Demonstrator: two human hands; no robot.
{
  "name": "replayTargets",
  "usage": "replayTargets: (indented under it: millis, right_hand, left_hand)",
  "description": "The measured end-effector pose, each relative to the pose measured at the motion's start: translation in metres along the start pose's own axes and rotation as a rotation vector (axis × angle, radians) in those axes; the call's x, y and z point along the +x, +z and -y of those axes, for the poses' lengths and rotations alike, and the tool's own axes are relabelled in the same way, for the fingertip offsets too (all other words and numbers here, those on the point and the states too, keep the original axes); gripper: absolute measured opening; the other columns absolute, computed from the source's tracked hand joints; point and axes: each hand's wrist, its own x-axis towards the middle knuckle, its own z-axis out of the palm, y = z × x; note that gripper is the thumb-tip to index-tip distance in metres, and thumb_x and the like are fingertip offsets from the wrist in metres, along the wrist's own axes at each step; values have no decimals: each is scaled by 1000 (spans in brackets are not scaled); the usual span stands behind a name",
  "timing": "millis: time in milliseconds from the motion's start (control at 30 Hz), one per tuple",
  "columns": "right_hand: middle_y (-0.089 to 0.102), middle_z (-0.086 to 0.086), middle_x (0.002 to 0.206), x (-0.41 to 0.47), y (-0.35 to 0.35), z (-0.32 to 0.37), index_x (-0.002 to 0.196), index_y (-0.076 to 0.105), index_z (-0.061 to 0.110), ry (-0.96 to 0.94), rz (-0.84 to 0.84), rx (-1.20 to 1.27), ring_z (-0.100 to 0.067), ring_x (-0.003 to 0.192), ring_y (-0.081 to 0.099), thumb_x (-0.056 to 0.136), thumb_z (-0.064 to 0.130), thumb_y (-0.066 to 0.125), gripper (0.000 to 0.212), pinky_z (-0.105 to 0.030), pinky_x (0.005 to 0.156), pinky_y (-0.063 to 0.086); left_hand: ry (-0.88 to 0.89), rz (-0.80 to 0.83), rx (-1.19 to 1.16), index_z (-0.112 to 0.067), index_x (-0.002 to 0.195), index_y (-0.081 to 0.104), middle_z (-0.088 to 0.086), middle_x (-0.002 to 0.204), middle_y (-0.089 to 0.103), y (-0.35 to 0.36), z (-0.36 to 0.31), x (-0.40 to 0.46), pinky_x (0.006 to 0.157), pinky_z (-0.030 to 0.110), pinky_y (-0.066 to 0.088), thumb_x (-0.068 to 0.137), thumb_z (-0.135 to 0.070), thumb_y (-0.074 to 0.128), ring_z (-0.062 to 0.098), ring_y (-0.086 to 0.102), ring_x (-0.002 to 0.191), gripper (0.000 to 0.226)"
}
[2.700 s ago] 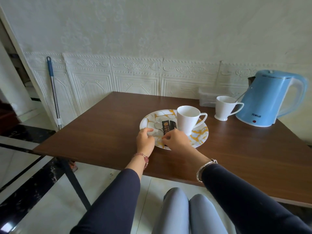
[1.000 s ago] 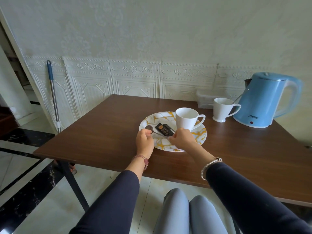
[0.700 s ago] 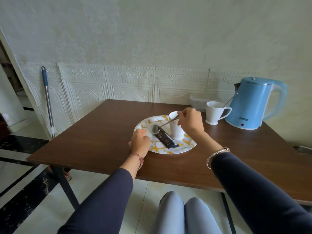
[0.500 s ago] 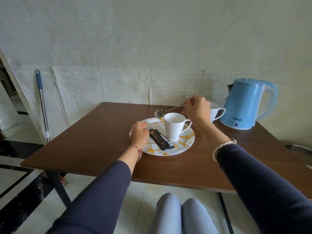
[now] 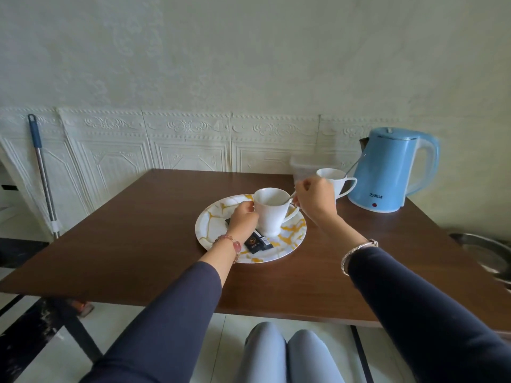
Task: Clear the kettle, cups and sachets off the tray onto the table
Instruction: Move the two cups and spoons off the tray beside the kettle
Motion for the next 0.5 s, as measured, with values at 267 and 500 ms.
replayTargets:
  millis: [267, 500]
  right_hand:
    - [75, -10, 72, 3, 16, -18, 78, 71, 7, 88, 25, 105, -26, 75, 72, 89, 29, 60, 27, -42, 78, 59]
    - [72, -9, 97, -15, 16, -39, 101, 67, 7, 243, 36, 85, -27, 93, 66, 94, 37, 51, 35, -29, 73, 45]
  left_hand:
    - [-44, 1, -32, -10, 135, 45, 9, 133, 57, 9, 5, 7, 86, 27, 35, 93, -9, 45, 26, 51, 123, 42]
    - [-29, -12, -29, -10, 135, 46, 8, 134, 57, 8, 8, 3, 88, 27, 37, 94, -9, 43, 25, 51, 124, 41]
